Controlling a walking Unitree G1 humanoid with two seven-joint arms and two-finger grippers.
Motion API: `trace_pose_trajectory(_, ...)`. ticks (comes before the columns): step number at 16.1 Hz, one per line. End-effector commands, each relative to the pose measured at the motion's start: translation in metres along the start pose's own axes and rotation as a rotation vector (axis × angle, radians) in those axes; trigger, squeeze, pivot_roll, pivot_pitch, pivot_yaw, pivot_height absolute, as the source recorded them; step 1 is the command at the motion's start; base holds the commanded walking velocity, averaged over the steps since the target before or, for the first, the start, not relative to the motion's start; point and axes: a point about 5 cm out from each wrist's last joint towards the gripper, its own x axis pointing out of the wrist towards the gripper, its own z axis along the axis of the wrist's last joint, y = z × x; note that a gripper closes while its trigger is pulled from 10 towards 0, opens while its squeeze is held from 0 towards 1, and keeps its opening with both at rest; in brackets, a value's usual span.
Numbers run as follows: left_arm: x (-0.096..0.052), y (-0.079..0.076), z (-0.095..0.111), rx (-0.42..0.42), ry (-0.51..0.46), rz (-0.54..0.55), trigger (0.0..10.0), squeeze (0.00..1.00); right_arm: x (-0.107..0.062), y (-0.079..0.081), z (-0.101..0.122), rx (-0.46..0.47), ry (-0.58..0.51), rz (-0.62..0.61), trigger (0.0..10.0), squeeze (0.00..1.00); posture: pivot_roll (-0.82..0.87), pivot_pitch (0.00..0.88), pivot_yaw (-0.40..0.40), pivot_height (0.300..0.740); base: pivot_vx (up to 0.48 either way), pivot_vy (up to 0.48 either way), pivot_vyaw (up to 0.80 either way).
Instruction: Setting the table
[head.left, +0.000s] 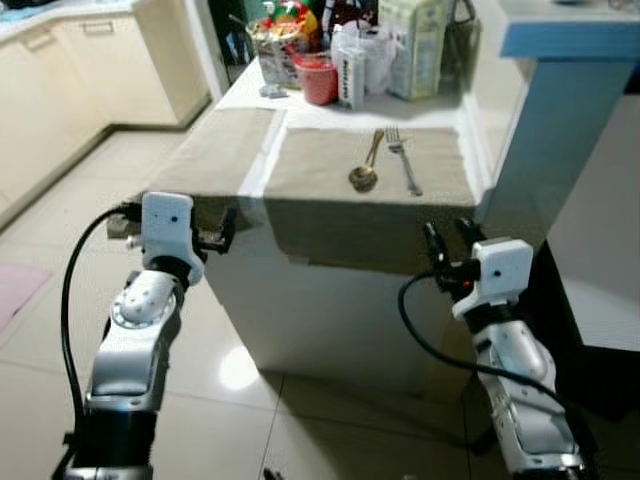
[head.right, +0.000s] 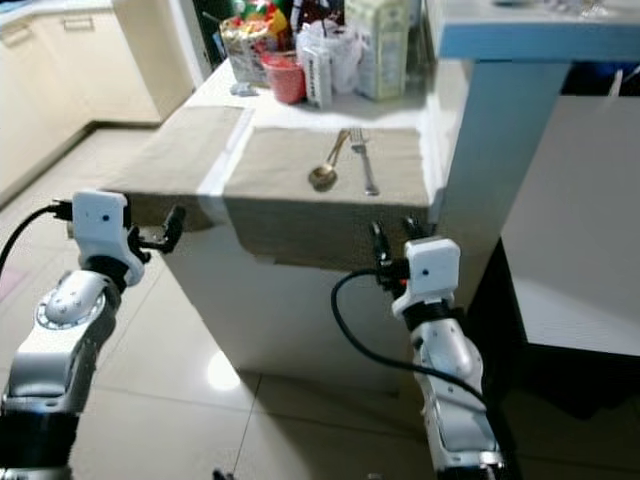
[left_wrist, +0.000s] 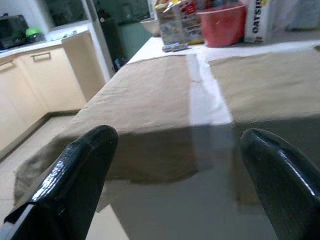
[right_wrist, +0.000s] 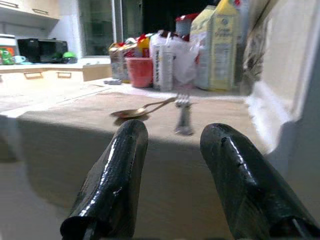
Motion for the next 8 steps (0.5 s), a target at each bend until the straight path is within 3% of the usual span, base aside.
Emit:
trace_pose_trajectory(1, 0.0039, 0.0024, 0.007, 0.011, -0.024, -0.014, 10.0, 0.0, -0.0007, 0.0049, 0.0028, 0.012, -0.001, 0.029, 10.0, 0.0, -0.17, 0.0, 0.115, 0.74, 0.0, 0.0, 0.0)
trace_pose_trajectory(8, 0.0047, -0.0064, 0.0099, -0.005, -0.056, -0.04, 10.0, 0.0, -0.0009, 0.0075, 0.0063, 0.025, 0.0, 0.08, 10.0, 0.0, -0.19, 0.0, 0.118, 0.74, 0.0, 0.0, 0.0)
